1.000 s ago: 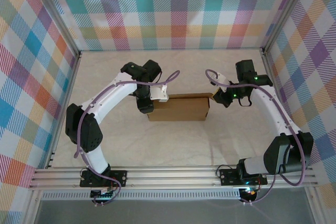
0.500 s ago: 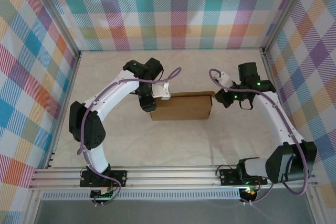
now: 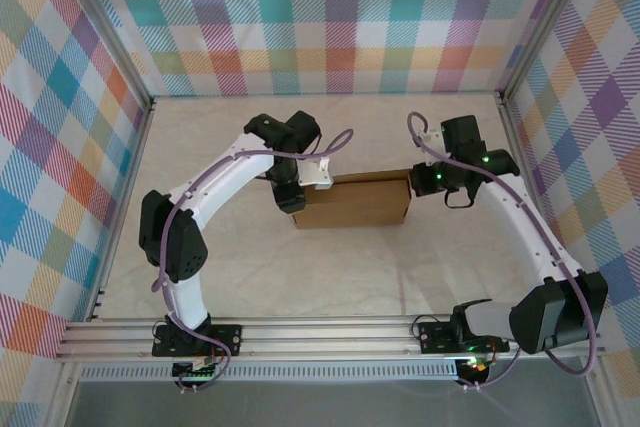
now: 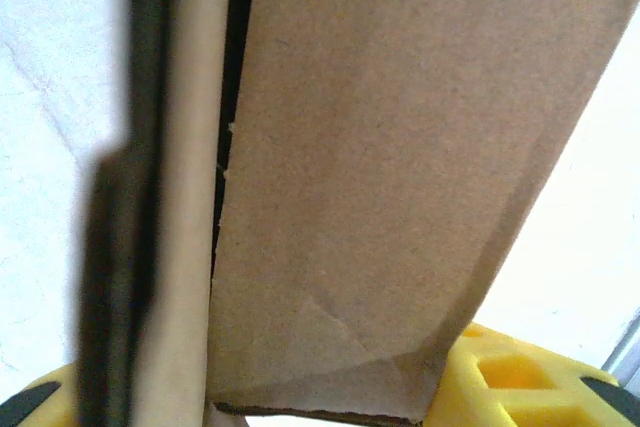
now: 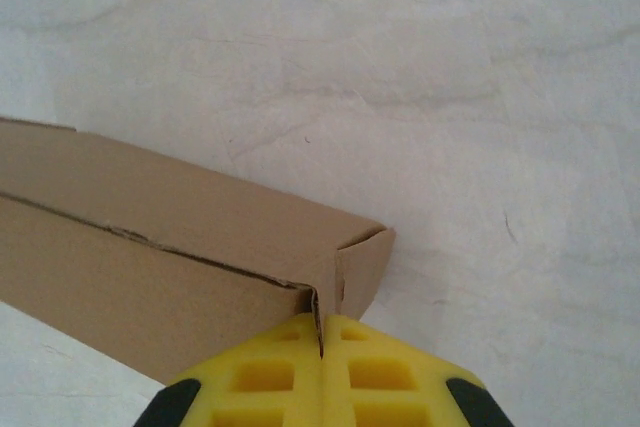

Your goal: Fold the paper box

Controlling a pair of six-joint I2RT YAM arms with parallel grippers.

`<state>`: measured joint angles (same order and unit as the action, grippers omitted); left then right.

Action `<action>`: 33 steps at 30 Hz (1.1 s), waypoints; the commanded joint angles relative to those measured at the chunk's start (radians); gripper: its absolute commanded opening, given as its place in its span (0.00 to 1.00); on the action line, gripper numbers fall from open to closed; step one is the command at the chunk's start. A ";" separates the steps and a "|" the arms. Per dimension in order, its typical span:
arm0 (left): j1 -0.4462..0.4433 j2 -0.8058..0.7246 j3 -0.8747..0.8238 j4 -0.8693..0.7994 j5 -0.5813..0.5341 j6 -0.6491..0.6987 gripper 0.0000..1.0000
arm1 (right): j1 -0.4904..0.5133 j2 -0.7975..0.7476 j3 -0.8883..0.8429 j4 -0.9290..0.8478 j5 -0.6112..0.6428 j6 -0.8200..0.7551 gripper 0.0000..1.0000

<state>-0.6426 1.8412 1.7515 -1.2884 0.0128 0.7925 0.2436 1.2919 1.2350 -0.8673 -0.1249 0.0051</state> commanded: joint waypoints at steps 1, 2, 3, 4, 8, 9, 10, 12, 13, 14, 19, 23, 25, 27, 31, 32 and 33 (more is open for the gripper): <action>-0.027 0.069 -0.026 -0.006 -0.069 -0.019 0.32 | 0.014 0.009 0.084 -0.071 0.021 0.205 0.00; -0.030 0.072 -0.029 -0.006 -0.085 -0.017 0.32 | 0.013 0.015 0.102 -0.086 0.027 0.235 0.00; -0.035 0.074 -0.031 -0.007 -0.096 -0.016 0.32 | 0.013 0.027 0.125 -0.109 0.021 0.260 0.00; -0.038 0.076 -0.032 -0.006 -0.105 -0.013 0.32 | 0.013 0.043 0.148 -0.131 0.015 0.278 0.00; -0.049 0.072 -0.049 0.011 -0.122 -0.006 0.32 | 0.013 0.095 0.221 -0.195 0.002 0.343 0.00; -0.051 0.071 -0.050 0.016 -0.128 -0.006 0.32 | 0.013 0.110 0.242 -0.214 0.002 0.360 0.00; -0.054 0.072 -0.053 0.017 -0.135 -0.004 0.32 | 0.013 0.128 0.262 -0.234 -0.001 0.378 0.00; -0.058 0.076 -0.055 0.017 -0.140 -0.003 0.32 | 0.012 0.158 0.297 -0.266 -0.006 0.399 0.00; -0.060 0.078 -0.055 0.018 -0.140 -0.002 0.32 | 0.013 0.171 0.310 -0.276 -0.010 0.403 0.00; -0.060 0.079 -0.056 0.020 -0.140 -0.001 0.32 | 0.014 0.177 0.313 -0.277 -0.010 0.416 0.00; -0.063 0.083 -0.050 0.021 -0.137 -0.001 0.32 | 0.035 0.191 0.313 -0.267 0.014 0.392 0.00; -0.063 0.085 -0.036 0.001 -0.097 -0.001 0.32 | 0.050 0.158 0.237 -0.186 0.032 0.324 0.00; -0.061 0.093 -0.019 -0.014 -0.077 -0.005 0.31 | 0.051 0.153 0.209 -0.162 0.037 0.303 0.00; -0.061 0.099 0.001 -0.029 -0.050 -0.019 0.31 | 0.051 0.146 0.175 -0.129 0.029 0.290 0.00; -0.058 0.115 0.030 -0.047 -0.029 -0.039 0.31 | 0.058 0.107 0.083 -0.016 0.005 0.204 0.00; -0.058 0.119 0.032 -0.050 -0.030 -0.043 0.31 | 0.059 0.099 0.060 0.010 0.004 0.190 0.00; -0.055 0.124 0.039 -0.055 -0.028 -0.048 0.31 | 0.058 0.095 0.041 0.029 0.001 0.174 0.00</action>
<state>-0.6868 1.8896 1.8122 -1.2839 -0.0544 0.7513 0.2699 1.4010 1.3315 -0.9268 -0.0261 0.2649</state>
